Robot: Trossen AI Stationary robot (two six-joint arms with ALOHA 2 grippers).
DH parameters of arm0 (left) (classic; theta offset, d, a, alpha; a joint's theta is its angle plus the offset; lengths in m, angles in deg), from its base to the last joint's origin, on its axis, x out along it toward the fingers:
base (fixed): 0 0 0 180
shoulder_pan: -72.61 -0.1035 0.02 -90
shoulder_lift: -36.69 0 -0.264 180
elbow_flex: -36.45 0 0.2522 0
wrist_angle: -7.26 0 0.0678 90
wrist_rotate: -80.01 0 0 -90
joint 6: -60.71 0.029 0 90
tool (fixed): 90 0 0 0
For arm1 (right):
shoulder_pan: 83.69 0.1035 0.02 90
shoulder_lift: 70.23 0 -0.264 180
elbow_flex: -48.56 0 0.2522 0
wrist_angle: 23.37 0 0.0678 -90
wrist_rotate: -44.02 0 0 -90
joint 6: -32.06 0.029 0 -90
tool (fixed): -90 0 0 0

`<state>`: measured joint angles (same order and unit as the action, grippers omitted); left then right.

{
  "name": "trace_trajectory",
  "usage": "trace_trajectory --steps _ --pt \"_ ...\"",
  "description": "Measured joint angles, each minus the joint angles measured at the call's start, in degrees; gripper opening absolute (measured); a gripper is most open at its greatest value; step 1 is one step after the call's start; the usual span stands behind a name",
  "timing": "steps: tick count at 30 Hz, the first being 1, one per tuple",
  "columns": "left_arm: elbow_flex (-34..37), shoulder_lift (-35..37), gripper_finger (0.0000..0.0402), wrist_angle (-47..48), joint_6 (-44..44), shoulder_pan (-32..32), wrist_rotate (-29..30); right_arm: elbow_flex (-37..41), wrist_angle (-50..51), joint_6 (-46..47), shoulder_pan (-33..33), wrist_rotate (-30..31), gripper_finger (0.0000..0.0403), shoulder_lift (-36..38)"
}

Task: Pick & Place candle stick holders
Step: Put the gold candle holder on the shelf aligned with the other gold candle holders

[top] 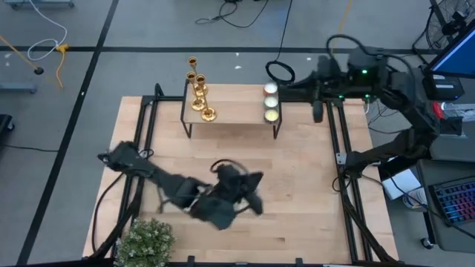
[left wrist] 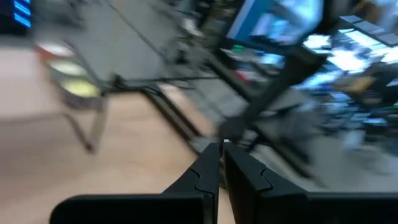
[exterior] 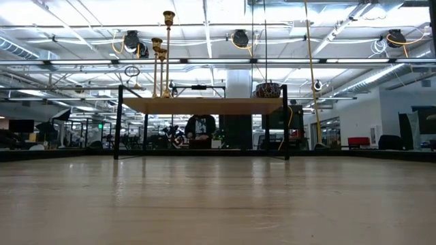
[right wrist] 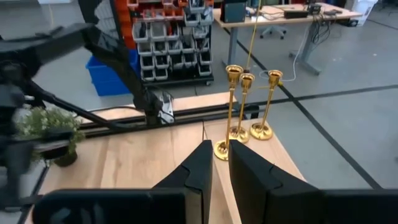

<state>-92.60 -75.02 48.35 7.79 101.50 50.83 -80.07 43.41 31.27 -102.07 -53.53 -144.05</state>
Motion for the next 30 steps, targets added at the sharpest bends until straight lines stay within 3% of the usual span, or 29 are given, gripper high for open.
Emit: trace_trajectory --steps 3,6,11,17,21,24,27,30 --pt "-4.15 -3.15 0.0026 8.30 -0.30 -3.30 1.73 0.00 1.28 -0.01 0.00 0.02 0.0050 1.51" --pt "-3.80 -4.72 0.0022 15.81 -7.76 -6.80 2.37 0.10 3.54 0.03 0.00 0.04 0.0050 2.65" --pt "-0.41 -5.34 0.0006 36.06 -34.35 -10.90 7.06 3.32 4.71 0.31 0.00 0.04 0.0050 5.25" --pt "3.50 -4.44 0.0005 62.65 -60.92 -8.96 10.40 11.96 1.77 4.19 0.00 0.03 0.0050 9.65" --pt "10.30 -3.56 0.0004 61.42 -59.35 -5.90 8.72 18.29 -4.08 4.95 0.00 0.02 0.0050 12.93" --pt "13.62 -3.10 0.0005 61.49 -61.69 -5.46 12.12 22.47 -9.03 4.82 0.00 0.04 0.0050 14.96" --pt "14.90 -3.42 0.0016 62.59 -62.01 -6.38 13.90 25.55 -12.16 5.06 0.00 0.04 0.0050 16.11" --pt "15.15 -3.33 0.0025 62.75 -56.78 -8.77 12.40 27.12 -13.58 4.93 0.00 0.04 0.0050 16.46"
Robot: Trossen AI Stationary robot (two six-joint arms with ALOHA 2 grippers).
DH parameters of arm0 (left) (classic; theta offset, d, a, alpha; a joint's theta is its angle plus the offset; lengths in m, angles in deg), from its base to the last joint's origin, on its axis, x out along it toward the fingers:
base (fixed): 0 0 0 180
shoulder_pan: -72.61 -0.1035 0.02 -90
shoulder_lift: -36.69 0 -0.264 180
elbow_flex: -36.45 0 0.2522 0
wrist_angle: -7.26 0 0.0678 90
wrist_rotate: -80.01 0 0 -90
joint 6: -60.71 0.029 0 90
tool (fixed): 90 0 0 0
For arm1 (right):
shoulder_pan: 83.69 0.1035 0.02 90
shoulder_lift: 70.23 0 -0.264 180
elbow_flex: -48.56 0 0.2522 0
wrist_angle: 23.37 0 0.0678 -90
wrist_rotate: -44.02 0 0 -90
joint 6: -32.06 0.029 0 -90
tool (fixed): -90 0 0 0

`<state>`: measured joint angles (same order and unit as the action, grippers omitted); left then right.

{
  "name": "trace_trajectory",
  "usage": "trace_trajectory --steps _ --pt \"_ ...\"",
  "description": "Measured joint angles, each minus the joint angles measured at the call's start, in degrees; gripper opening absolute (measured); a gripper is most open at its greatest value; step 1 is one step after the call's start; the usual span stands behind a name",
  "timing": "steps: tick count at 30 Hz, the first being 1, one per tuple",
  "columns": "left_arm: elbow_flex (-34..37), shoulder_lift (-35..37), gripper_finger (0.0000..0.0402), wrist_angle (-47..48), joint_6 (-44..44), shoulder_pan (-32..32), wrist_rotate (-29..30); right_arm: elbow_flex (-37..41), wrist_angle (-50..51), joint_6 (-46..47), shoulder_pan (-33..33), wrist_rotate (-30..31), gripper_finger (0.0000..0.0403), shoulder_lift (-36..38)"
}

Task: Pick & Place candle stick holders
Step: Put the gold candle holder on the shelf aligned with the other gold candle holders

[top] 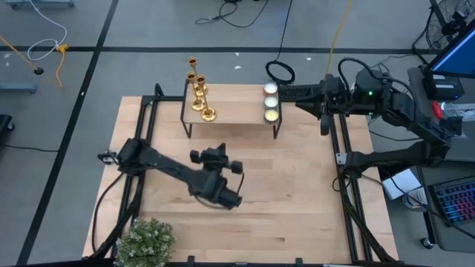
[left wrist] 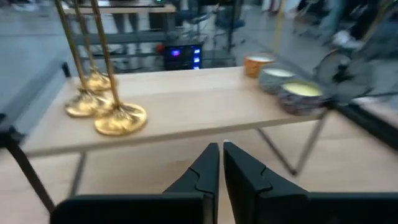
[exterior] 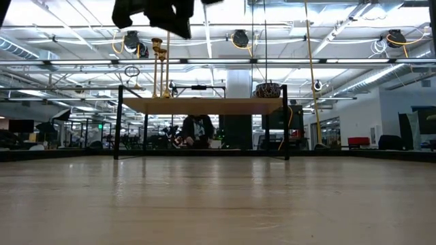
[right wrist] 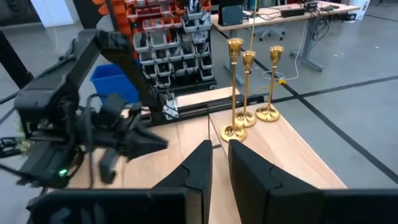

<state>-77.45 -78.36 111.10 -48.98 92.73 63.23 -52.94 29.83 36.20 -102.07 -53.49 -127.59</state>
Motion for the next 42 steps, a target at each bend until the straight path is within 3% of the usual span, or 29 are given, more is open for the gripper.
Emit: trace_trajectory --steps 4,8,12,20,31,42 --pt "0.02 0.02 0.0025 -0.11 4.19 -3.75 -1.52 1.03 0.02 -0.74 0.00 0.00 0.0050 -0.32" --pt "0.09 1.88 0.0013 -0.11 -0.01 -7.11 -2.47 2.27 -1.59 -0.74 0.00 0.33 0.0050 -0.38" --pt "0.07 5.69 0.0005 -0.12 0.41 -8.72 3.21 2.93 -2.70 -0.76 0.00 1.74 0.0050 -0.39" --pt "0.64 11.87 0.0005 0.03 11.68 -9.61 2.98 4.16 -6.50 -0.83 -0.02 3.43 0.0050 -0.86" --pt "5.18 13.22 0.0082 -0.88 12.25 -9.02 -1.11 4.22 -6.16 -1.08 -0.02 3.25 0.0050 -2.85" --pt "15.43 13.12 0.0145 -11.66 6.49 -8.45 10.10 4.22 -5.71 -4.74 -0.02 3.19 0.0050 -3.06"
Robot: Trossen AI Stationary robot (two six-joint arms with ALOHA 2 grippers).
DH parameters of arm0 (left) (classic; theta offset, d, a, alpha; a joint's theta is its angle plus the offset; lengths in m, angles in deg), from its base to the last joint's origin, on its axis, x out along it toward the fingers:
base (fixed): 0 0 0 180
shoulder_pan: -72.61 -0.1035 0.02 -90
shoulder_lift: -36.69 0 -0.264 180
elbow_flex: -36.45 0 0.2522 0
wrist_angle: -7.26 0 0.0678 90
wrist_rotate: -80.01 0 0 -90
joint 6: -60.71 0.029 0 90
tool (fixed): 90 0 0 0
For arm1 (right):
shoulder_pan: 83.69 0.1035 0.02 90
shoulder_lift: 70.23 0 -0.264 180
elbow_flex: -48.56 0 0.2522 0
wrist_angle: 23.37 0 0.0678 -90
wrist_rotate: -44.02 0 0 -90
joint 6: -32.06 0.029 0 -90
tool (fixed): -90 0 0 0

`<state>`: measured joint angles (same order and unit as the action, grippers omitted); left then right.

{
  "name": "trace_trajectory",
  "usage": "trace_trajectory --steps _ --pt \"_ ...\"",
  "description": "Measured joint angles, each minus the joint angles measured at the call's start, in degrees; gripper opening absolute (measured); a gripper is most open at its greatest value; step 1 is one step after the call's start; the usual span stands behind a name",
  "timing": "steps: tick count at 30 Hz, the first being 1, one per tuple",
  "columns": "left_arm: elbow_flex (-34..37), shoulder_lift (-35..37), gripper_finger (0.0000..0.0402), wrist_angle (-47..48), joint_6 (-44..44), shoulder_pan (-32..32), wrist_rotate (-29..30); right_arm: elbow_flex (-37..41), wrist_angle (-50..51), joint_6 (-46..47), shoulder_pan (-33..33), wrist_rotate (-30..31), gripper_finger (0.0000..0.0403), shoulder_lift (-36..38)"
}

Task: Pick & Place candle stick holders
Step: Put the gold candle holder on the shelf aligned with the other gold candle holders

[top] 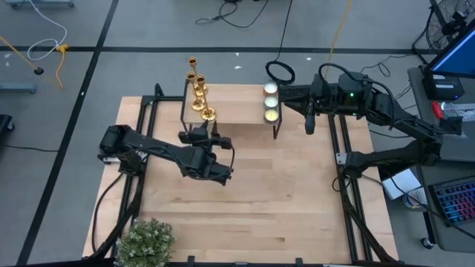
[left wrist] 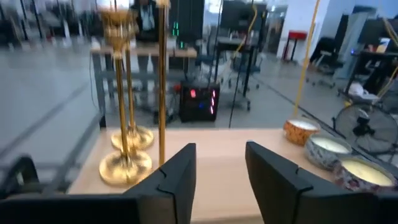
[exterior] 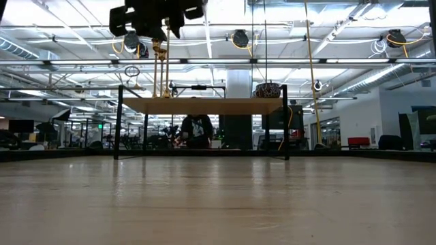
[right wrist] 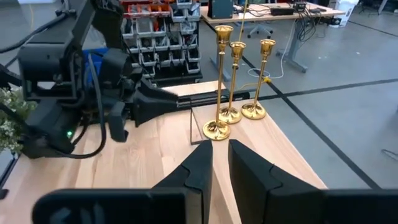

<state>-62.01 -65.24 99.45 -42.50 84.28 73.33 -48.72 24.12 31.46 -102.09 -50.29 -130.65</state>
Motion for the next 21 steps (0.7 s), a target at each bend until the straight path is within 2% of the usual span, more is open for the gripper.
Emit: trace_trajectory --steps 3,7,14,21 --pt "2.12 0.04 0.0152 -1.00 4.44 -1.55 4.11 0.00 1.66 -0.42 0.00 0.00 0.0050 0.00" --pt "5.06 0.04 0.0160 -3.50 7.34 -5.41 6.41 0.06 2.51 -1.79 0.00 0.02 0.0050 -0.25" --pt "9.44 0.04 0.0164 -9.20 6.04 -11.05 5.73 4.88 -0.13 1.01 0.00 0.01 0.0050 0.17" --pt "9.59 0.07 0.0164 -9.77 5.97 -13.24 4.82 9.29 -4.34 4.06 0.00 -0.20 0.0050 0.36"
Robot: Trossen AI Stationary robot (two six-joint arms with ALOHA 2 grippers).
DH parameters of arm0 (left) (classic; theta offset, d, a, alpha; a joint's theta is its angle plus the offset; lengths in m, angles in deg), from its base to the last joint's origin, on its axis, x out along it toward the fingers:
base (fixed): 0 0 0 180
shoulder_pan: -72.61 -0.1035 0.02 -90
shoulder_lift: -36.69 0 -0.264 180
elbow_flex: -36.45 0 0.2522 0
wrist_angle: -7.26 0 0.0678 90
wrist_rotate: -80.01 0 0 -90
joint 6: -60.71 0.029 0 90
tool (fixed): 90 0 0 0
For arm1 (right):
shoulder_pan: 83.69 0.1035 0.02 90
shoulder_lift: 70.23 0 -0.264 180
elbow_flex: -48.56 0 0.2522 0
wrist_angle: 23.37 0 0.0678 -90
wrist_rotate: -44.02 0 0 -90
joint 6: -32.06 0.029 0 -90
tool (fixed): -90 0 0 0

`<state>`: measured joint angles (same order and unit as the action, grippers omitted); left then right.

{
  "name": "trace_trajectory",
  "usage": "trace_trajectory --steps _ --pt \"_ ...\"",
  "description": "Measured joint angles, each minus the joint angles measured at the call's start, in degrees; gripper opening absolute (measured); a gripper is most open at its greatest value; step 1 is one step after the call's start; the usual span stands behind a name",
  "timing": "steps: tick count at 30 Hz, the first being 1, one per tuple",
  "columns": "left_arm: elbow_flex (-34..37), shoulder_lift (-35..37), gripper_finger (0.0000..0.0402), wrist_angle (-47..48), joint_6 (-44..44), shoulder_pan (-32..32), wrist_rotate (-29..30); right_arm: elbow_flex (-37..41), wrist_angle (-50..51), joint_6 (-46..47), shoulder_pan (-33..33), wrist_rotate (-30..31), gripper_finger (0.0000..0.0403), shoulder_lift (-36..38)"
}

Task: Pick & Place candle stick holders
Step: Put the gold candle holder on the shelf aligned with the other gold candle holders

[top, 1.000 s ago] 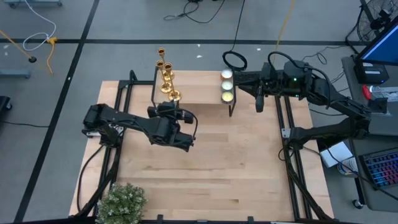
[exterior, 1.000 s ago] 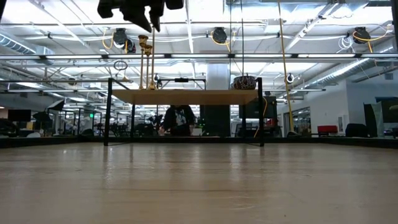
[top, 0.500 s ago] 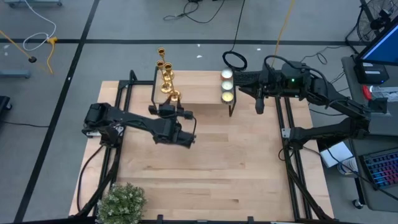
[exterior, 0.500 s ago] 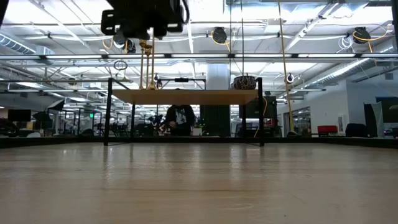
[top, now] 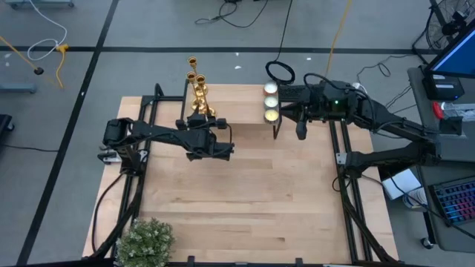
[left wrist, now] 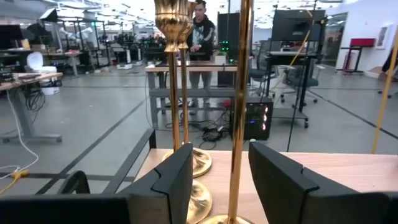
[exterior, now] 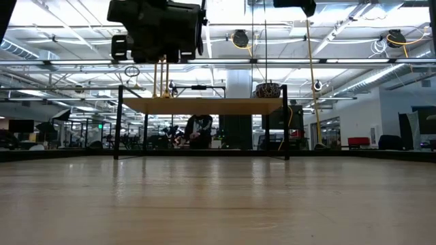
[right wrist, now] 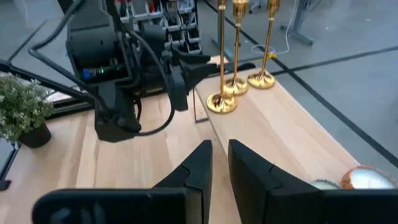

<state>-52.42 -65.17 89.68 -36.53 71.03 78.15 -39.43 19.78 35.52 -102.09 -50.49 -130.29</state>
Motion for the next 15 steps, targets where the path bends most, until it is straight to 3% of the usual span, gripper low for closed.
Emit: trace_trajectory --steps 7,15 --pt "0.00 0.00 0.0163 -0.95 0.29 0.38 -0.97 0.39 -4.32 0.18 0.00 0.00 0.0050 0.07" --pt "-1.40 0.00 0.0163 -9.14 12.05 -0.22 -3.03 0.39 -5.43 0.18 0.00 0.00 0.0050 0.05"
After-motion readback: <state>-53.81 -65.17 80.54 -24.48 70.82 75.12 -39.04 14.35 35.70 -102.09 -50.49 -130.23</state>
